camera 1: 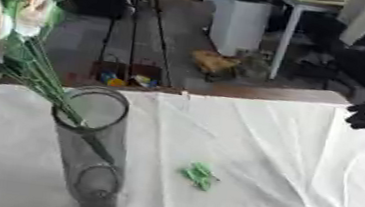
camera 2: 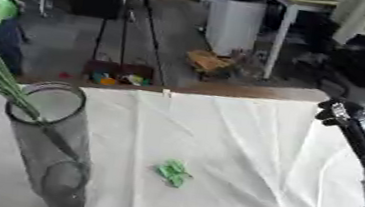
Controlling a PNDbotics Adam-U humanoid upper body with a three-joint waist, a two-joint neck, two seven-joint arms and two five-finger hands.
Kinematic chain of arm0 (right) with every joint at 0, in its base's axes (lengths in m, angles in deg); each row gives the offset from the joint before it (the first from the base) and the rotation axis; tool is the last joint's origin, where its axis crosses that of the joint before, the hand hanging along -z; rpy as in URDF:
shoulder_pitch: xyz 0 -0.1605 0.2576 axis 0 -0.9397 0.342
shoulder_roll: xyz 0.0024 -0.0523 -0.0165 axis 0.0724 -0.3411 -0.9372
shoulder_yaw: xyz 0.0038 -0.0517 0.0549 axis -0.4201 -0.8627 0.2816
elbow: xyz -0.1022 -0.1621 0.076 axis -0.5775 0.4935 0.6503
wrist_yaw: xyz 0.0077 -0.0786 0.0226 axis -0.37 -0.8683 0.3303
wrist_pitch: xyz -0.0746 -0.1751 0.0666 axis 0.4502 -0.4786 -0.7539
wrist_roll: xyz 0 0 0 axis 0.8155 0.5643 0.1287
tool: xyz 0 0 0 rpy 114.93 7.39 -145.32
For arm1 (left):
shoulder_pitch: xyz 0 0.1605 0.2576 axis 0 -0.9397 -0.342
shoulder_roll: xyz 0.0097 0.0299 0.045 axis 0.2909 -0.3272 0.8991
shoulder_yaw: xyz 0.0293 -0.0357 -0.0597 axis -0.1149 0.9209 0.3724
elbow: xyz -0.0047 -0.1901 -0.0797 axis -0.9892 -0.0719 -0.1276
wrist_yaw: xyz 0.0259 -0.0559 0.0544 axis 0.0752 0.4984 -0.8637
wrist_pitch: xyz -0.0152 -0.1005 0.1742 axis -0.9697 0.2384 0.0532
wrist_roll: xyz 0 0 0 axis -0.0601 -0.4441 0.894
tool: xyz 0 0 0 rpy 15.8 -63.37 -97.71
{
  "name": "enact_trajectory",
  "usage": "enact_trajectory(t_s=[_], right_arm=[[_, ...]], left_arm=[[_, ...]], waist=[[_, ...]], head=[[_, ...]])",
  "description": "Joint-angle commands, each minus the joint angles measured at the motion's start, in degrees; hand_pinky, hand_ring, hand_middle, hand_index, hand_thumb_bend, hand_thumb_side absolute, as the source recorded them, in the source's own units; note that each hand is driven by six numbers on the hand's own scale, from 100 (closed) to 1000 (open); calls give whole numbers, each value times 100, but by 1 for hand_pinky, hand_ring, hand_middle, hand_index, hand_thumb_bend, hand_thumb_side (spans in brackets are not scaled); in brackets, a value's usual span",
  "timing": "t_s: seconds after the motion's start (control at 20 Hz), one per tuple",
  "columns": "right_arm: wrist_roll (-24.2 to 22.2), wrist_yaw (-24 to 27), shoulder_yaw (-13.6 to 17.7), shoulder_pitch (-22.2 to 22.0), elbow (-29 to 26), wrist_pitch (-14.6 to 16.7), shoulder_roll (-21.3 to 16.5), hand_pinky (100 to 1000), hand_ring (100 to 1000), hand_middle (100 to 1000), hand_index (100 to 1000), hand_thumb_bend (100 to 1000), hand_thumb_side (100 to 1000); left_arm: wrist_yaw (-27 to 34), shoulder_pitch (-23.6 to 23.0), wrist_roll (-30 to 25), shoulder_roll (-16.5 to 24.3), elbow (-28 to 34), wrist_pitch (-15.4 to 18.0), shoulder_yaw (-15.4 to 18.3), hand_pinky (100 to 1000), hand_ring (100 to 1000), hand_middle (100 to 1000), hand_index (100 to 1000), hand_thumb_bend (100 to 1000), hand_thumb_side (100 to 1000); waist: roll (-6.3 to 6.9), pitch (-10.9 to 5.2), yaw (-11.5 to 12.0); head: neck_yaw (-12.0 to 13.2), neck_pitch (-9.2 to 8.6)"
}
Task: Arrange flowers into the vase.
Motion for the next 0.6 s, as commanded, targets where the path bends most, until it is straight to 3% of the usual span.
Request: enact_trajectory(t_s=[0.05,0.1,0.2,0.25,0.3,0.35,0.4,0.45,0.6], right_arm=[[15,38,48,72,-145,-2,-200,662,644,687,513,100,962],[18,39,51,68,-146,-3,-198,661,644,686,513,100,962],[17,38,49,66,-144,-5,-200,661,644,686,512,100,962],[17,37,48,67,-143,-6,-198,661,644,686,512,100,962],[19,38,49,65,-142,-6,-198,661,644,686,512,100,962],[18,37,48,61,-139,-7,-203,661,643,686,512,100,962],[17,36,47,61,-133,-8,-206,661,643,684,512,100,962],[19,38,48,60,-132,-6,-206,661,642,684,511,100,962],[20,38,48,54,-133,-7,-207,661,642,684,511,100,962]], left_arm=[[120,19,232,84,62,-66,154,516,363,286,569,770,482],[140,28,316,84,31,-136,173,437,303,239,527,739,477],[182,45,518,87,-49,-311,209,364,231,171,463,702,481],[202,49,644,84,-86,-405,234,276,151,100,398,635,476],[227,56,773,80,-117,-489,254,254,133,100,379,600,470],[265,66,906,75,-147,-568,269,184,100,100,315,423,405],[306,77,1025,76,-170,-635,279,162,100,100,294,368,365],[344,79,1127,76,-189,-693,287,100,100,100,206,156,169],[474,87,1399,70,-234,-803,331,100,100,100,139,100,100]], waist=[[11,-72,6],[11,-74,7],[12,-76,17],[15,-78,20],[16,-79,17],[16,-79,21],[16,-79,24],[19,-80,25],[24,-84,31]], head=[[-11,21],[-17,20],[-2,19],[4,18],[1,18],[-4,23],[-3,31],[1,32],[-9,32]])
